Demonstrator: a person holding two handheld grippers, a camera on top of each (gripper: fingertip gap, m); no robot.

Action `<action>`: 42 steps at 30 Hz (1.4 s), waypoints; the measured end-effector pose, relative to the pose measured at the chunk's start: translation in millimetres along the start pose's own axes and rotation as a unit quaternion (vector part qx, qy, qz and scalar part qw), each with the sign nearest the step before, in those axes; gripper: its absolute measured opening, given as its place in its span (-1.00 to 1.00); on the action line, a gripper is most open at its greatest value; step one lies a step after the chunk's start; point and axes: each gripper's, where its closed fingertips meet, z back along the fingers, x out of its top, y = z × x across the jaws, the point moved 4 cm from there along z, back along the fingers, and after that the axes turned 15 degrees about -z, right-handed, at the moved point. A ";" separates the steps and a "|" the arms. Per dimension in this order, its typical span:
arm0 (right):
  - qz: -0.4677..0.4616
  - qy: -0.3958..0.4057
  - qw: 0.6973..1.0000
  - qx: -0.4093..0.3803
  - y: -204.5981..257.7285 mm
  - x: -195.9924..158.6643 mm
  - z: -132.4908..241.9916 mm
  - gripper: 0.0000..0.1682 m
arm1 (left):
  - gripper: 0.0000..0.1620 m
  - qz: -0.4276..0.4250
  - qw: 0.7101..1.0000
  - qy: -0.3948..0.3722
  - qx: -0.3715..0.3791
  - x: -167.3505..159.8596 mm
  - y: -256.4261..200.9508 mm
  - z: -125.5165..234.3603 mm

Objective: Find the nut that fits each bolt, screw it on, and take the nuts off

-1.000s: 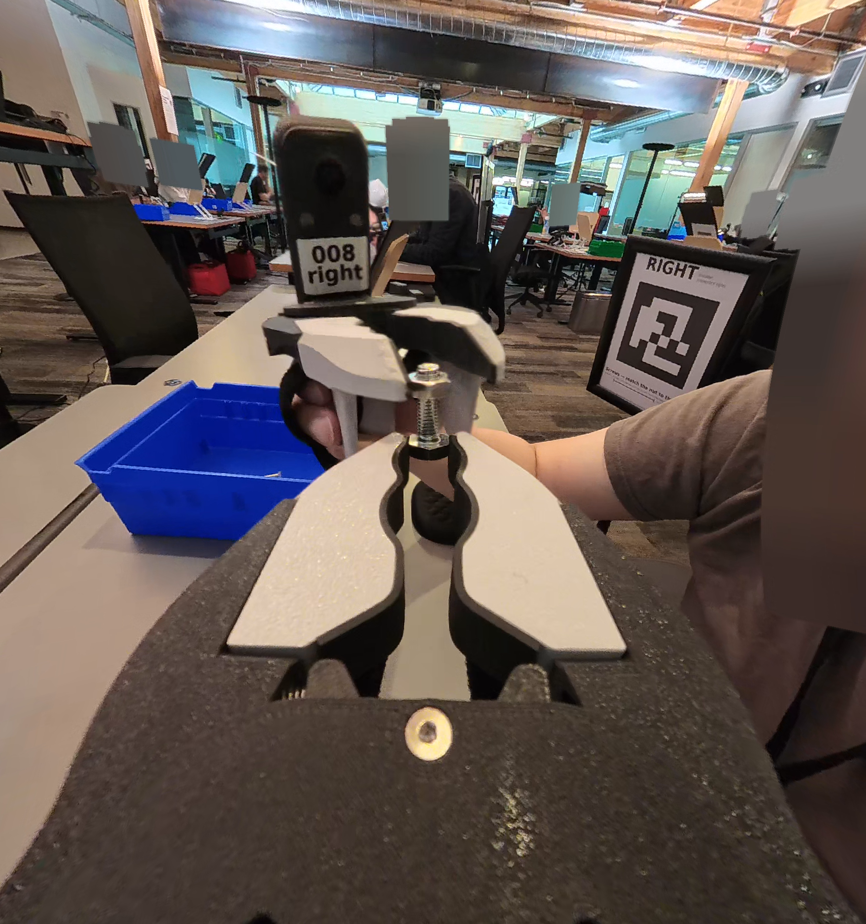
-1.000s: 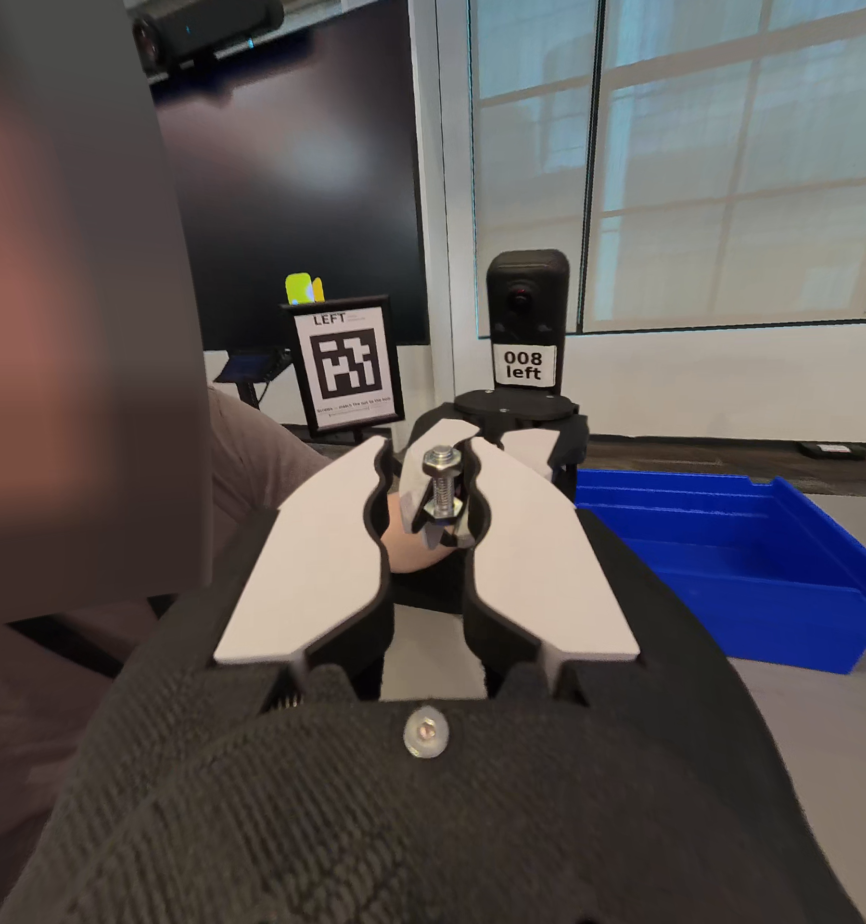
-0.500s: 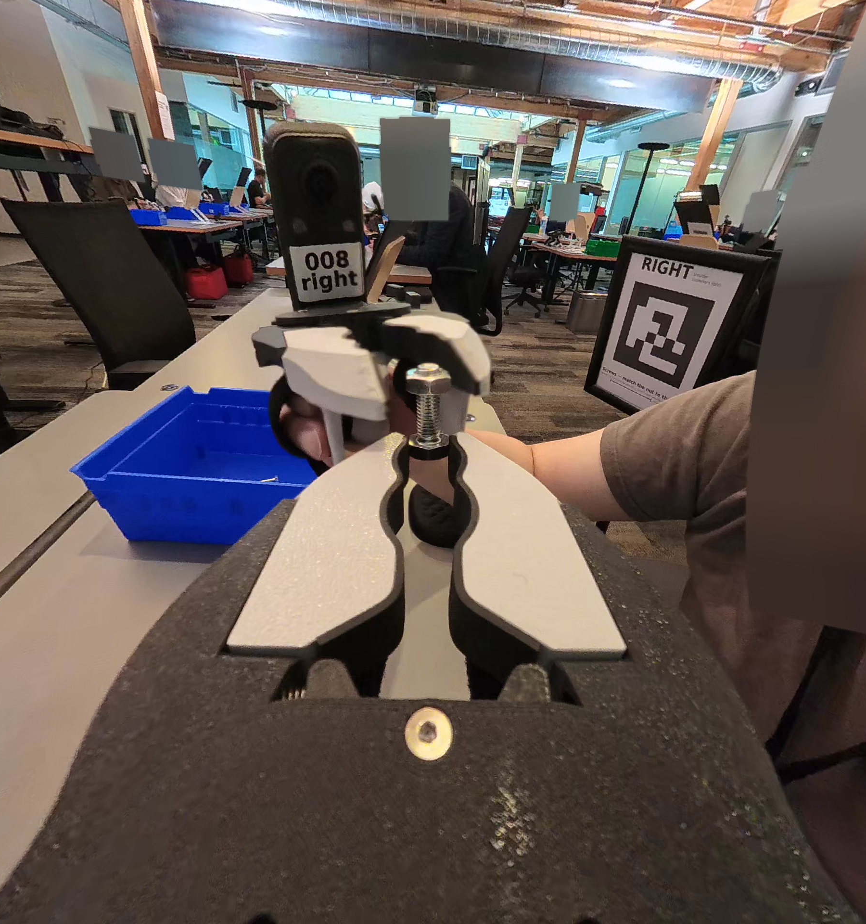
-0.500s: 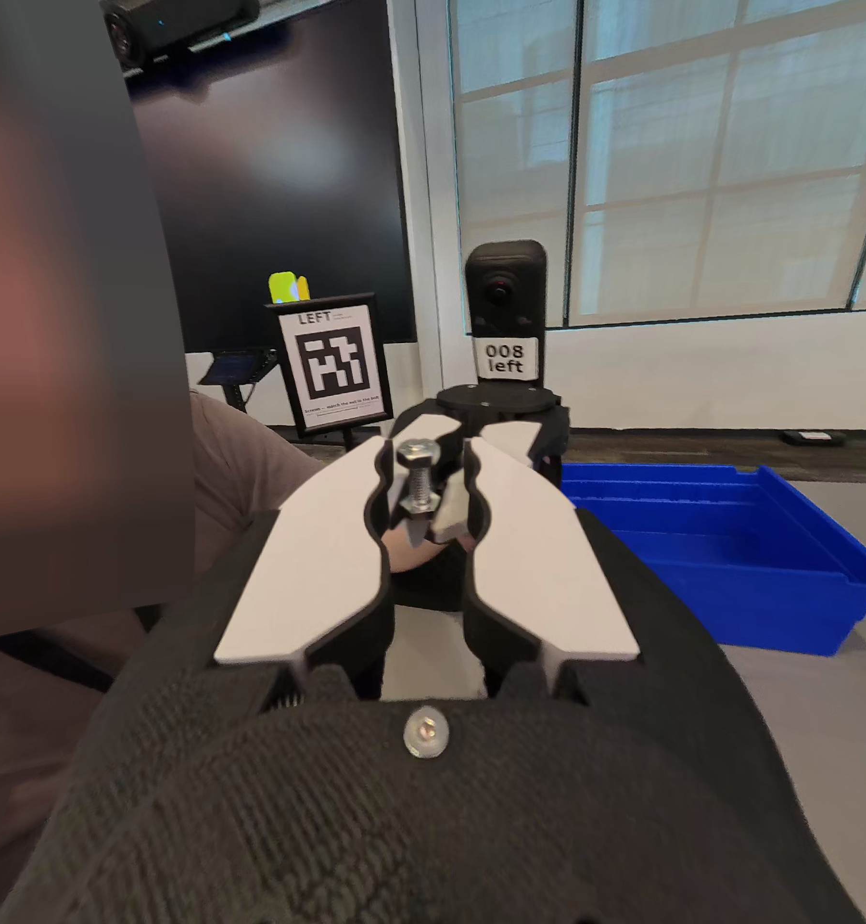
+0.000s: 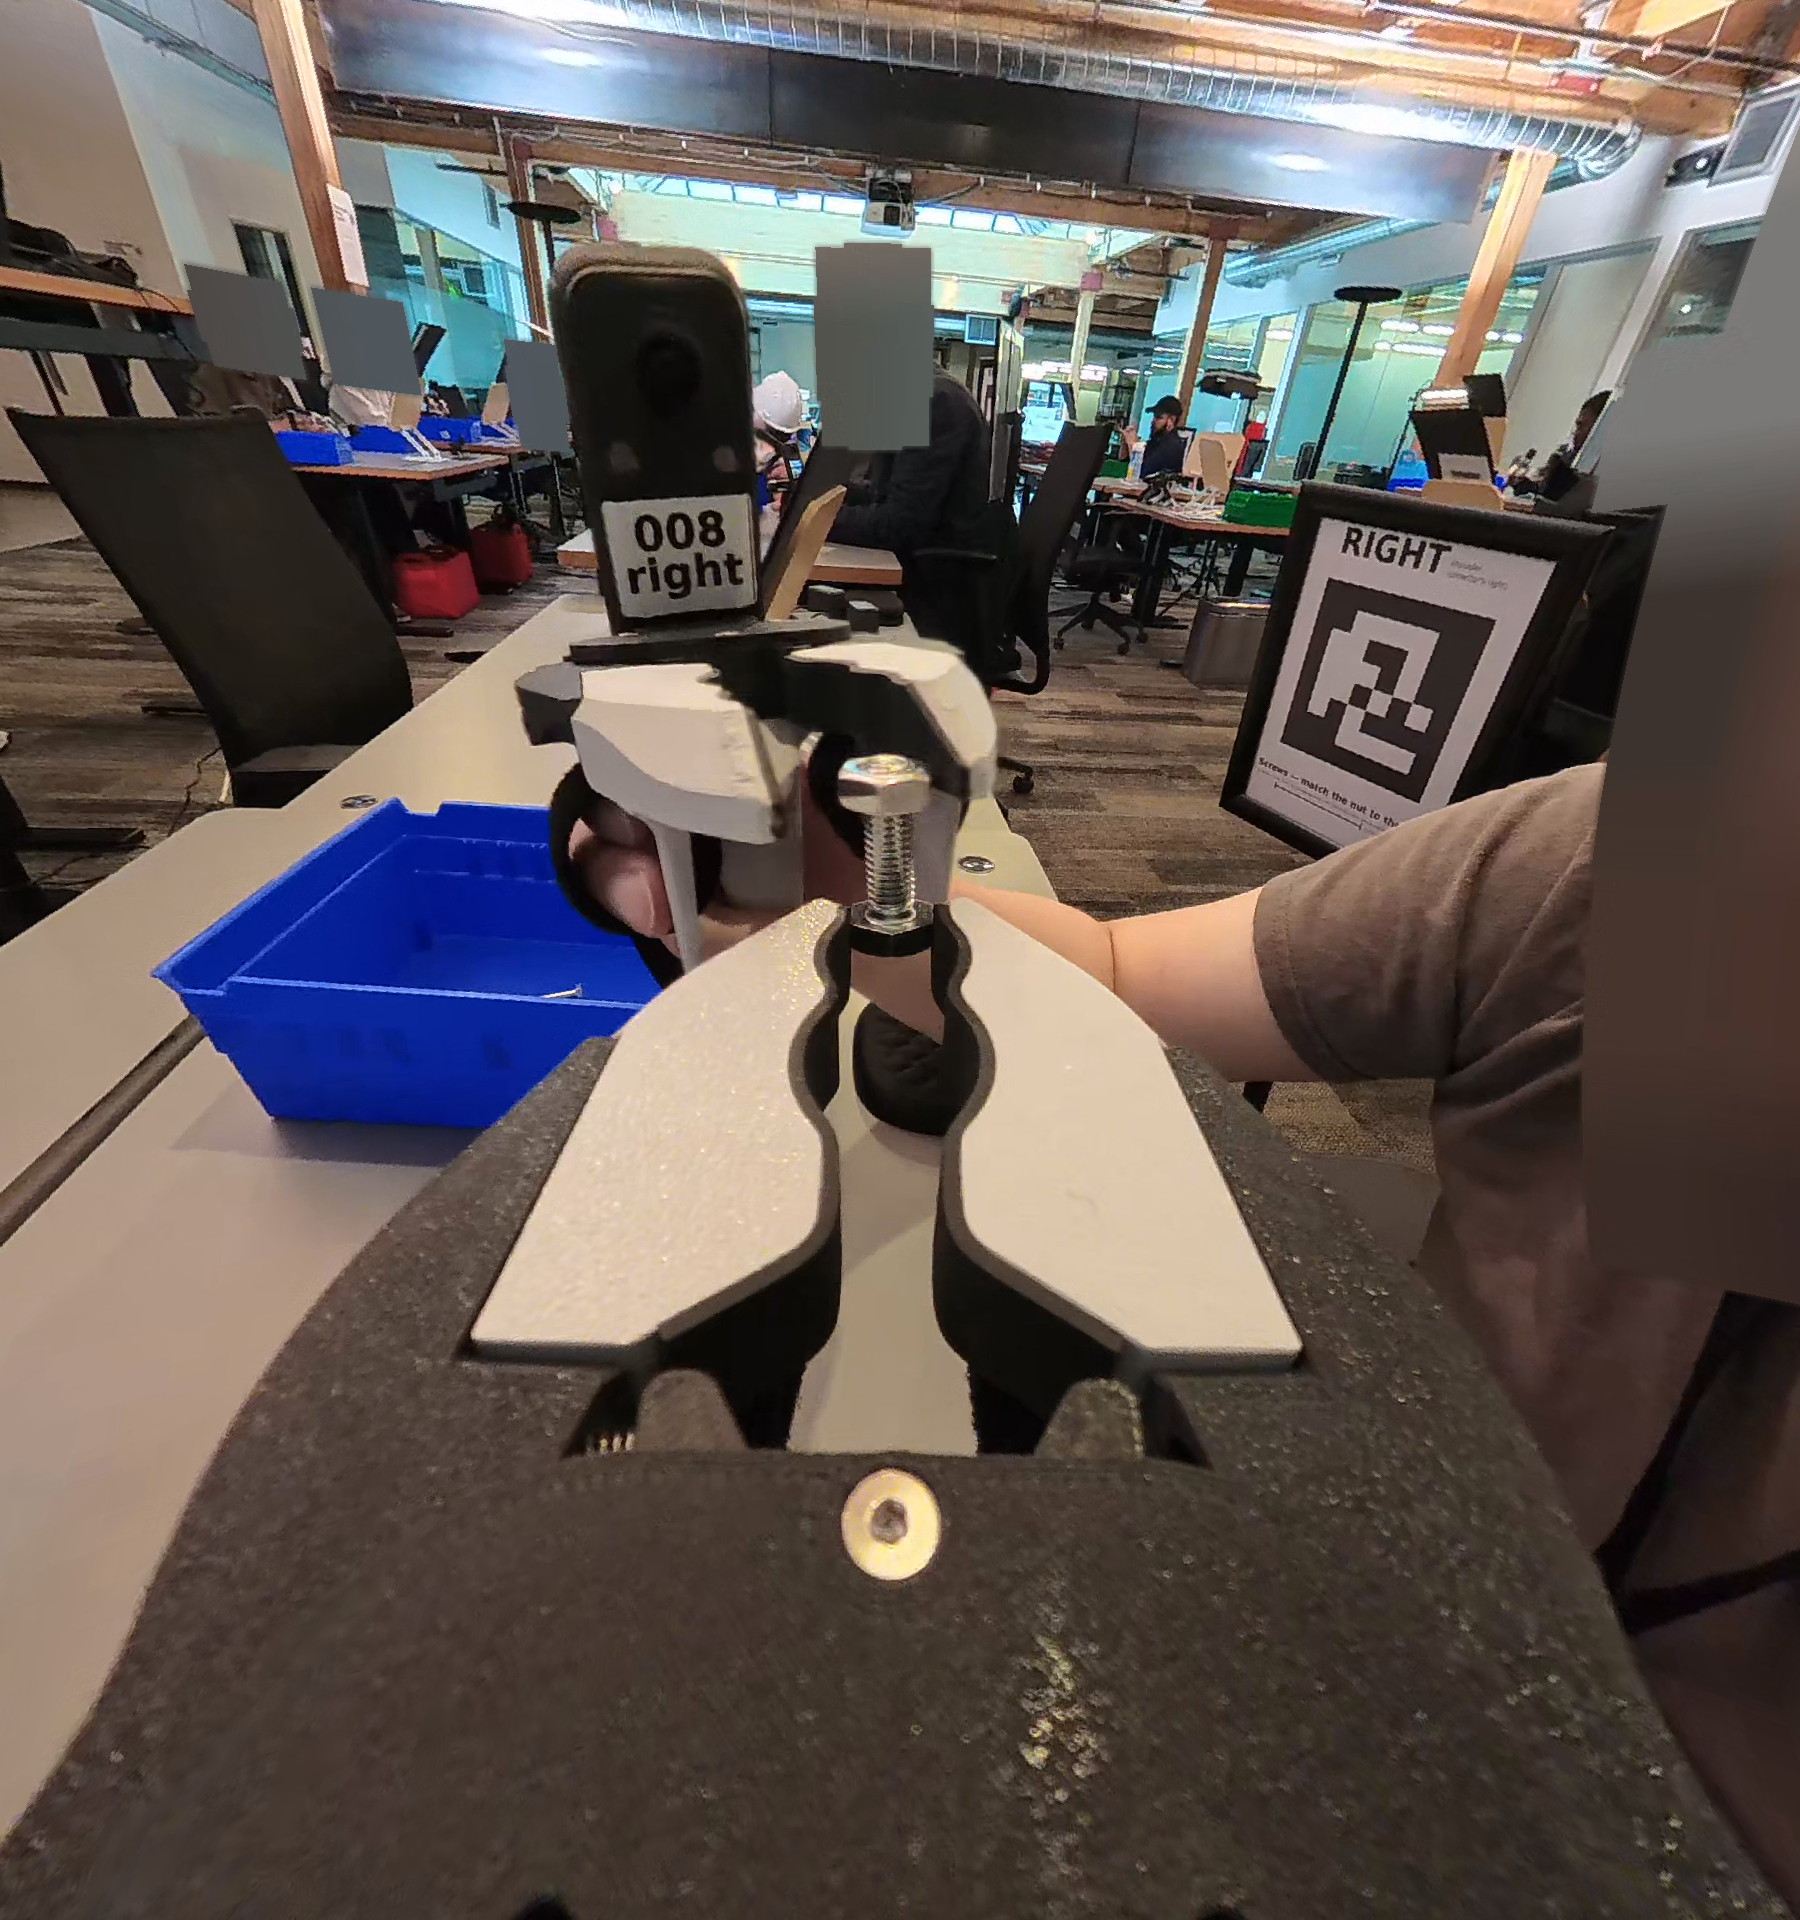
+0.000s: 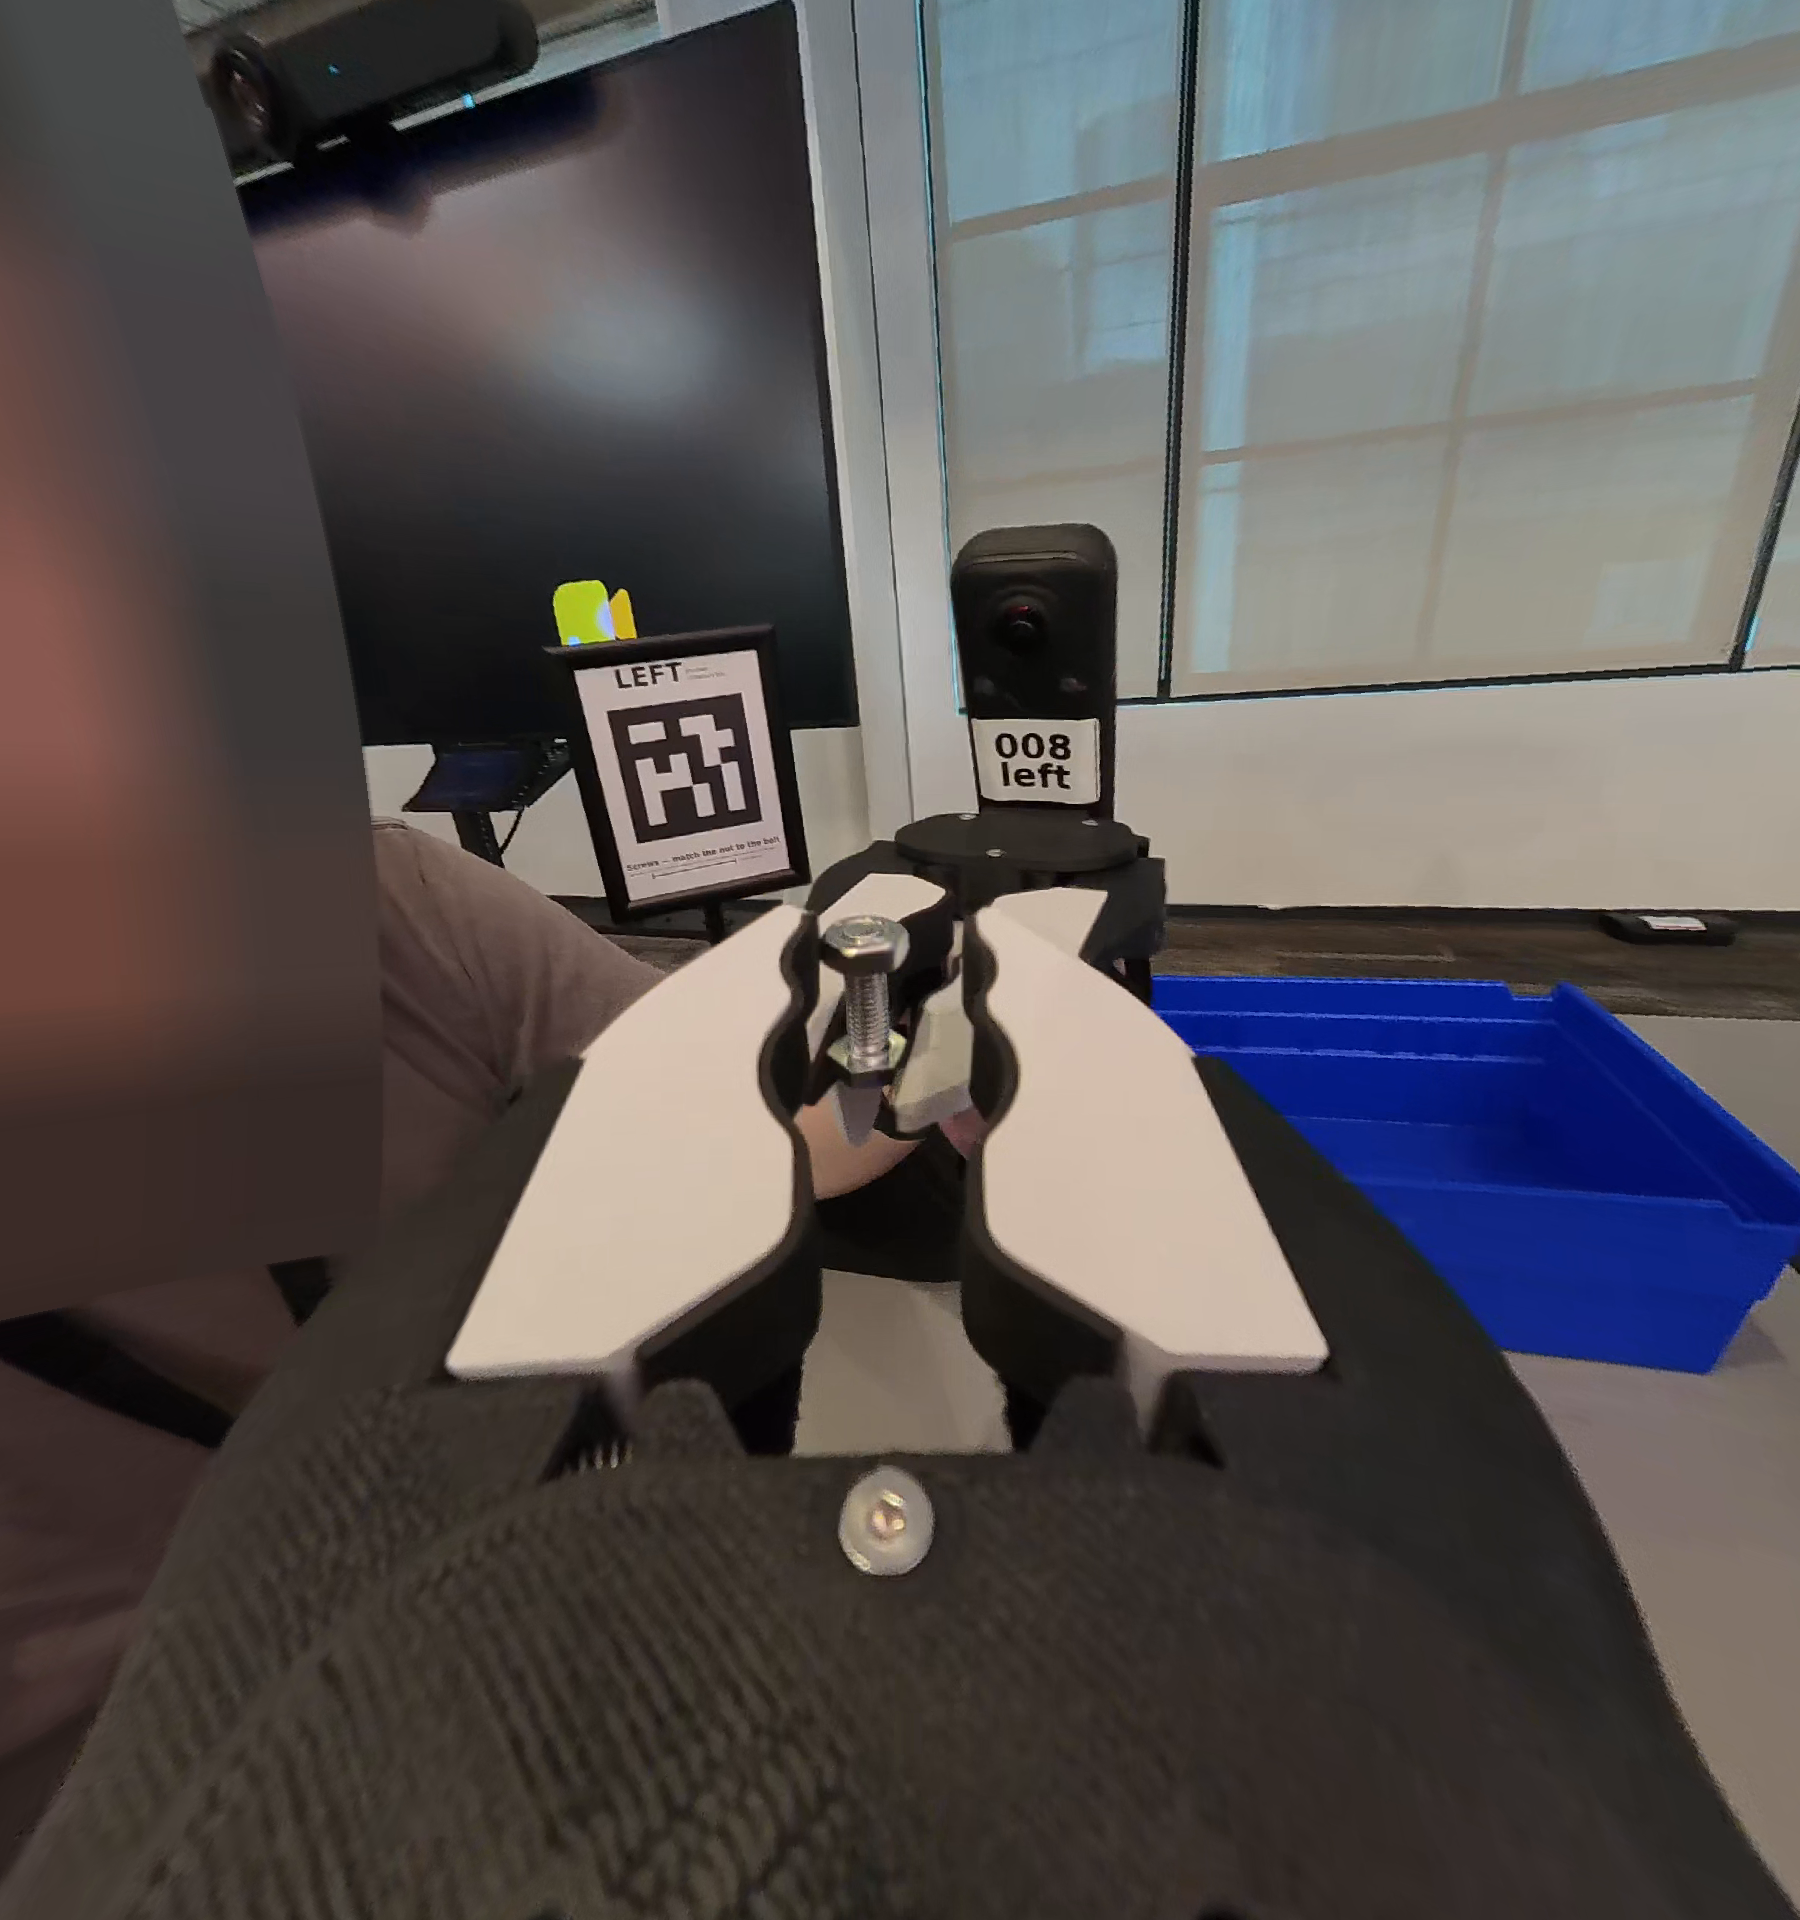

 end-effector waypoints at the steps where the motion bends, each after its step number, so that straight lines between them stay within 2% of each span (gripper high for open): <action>1: -0.004 -0.002 1.000 0.003 -1.3 1.1 3.0 -0.67 | -0.82 -0.001 1.000 0.000 0.001 0.4 0.0 0.4; 3: -0.015 -0.016 1.000 -0.003 -7.3 5.9 12.0 -0.74 | -0.83 -0.001 1.000 -0.004 0.006 2.3 1.3 2.9; 6: -0.017 -0.029 0.999 -0.007 -8.8 11.2 19.1 -0.74 | -0.82 -0.006 1.000 -0.006 0.010 4.7 1.2 4.5; 8: -0.010 -0.024 1.000 0.014 1.4 11.1 14.0 -0.73 | -0.82 -0.007 1.000 -0.001 0.007 3.3 0.5 3.3; 12: 0.008 0.002 1.000 0.007 7.1 2.6 0.6 -0.70 | -0.83 -0.005 1.000 -0.003 0.004 2.1 -0.1 0.8; 19: -0.012 -0.023 1.000 -0.002 -3.9 9.9 14.5 -0.73 | -0.82 -0.010 1.000 -0.011 0.008 6.6 -0.4 4.2; 25: 0.020 0.003 1.000 -0.005 7.8 2.1 -1.6 -0.70 | -0.83 -0.007 1.000 -0.010 0.004 4.0 -0.8 0.9; 33: -0.001 -0.016 1.000 0.000 0.4 8.6 11.5 -0.72 | -0.82 -0.009 1.000 -0.012 0.008 6.2 0.1 3.6; 42: 0.006 -0.004 1.000 0.004 5.8 3.5 1.7 -0.70 | -0.82 -0.014 1.000 -0.002 0.003 3.4 -2.9 -0.8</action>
